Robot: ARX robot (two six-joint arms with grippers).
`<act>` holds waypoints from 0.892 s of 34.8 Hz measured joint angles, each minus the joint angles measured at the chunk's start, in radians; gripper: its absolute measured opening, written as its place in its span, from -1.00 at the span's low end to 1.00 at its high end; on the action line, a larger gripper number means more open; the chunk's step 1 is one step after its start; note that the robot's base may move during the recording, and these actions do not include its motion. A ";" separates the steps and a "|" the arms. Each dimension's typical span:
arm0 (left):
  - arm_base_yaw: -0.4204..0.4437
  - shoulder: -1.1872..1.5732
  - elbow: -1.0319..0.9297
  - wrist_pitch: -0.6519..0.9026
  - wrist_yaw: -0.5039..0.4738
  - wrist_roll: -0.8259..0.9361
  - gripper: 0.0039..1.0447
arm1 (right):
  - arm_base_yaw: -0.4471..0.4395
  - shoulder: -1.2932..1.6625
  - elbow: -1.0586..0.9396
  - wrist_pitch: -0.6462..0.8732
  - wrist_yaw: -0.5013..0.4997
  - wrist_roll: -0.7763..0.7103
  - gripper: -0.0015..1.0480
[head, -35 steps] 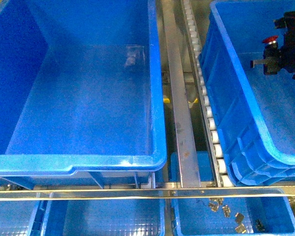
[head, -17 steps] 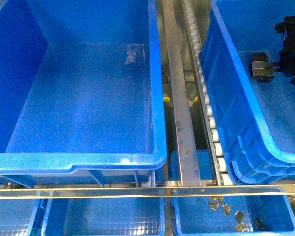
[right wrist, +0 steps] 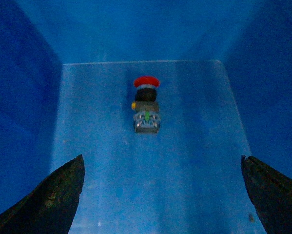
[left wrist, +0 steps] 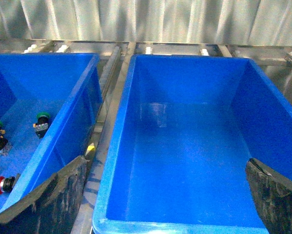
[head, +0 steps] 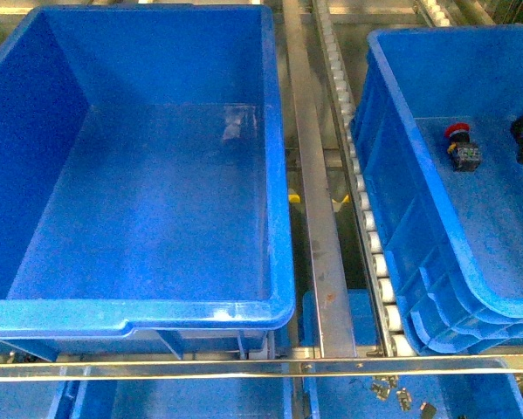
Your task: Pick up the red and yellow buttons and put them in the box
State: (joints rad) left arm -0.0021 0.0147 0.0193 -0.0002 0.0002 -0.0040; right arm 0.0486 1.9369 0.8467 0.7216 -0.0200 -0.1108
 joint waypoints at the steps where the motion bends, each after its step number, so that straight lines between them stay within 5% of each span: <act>1: 0.000 0.000 0.000 0.000 0.000 0.000 0.86 | -0.004 -0.035 -0.050 0.013 0.000 0.018 0.86; 7: 0.000 0.000 0.000 0.000 0.000 0.000 0.86 | -0.035 -0.271 -0.313 0.056 0.006 0.146 0.86; 14: 0.000 0.000 0.000 0.000 0.000 0.000 0.86 | -0.048 -0.412 -0.387 0.018 0.059 0.229 0.85; 17: 0.000 0.000 0.000 0.000 0.000 0.000 0.86 | -0.049 -0.363 -0.472 0.329 0.024 0.169 0.56; 20: 0.000 0.000 0.000 0.000 0.000 0.000 0.86 | -0.047 -0.426 -0.546 0.434 0.016 0.140 0.26; 31: 0.000 0.000 0.000 0.000 0.000 0.000 0.86 | -0.050 -0.714 -0.710 0.350 0.020 0.117 -0.92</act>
State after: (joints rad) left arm -0.0021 0.0147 0.0193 -0.0002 0.0002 -0.0040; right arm -0.0010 1.2228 0.1364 1.0714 0.0002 0.0067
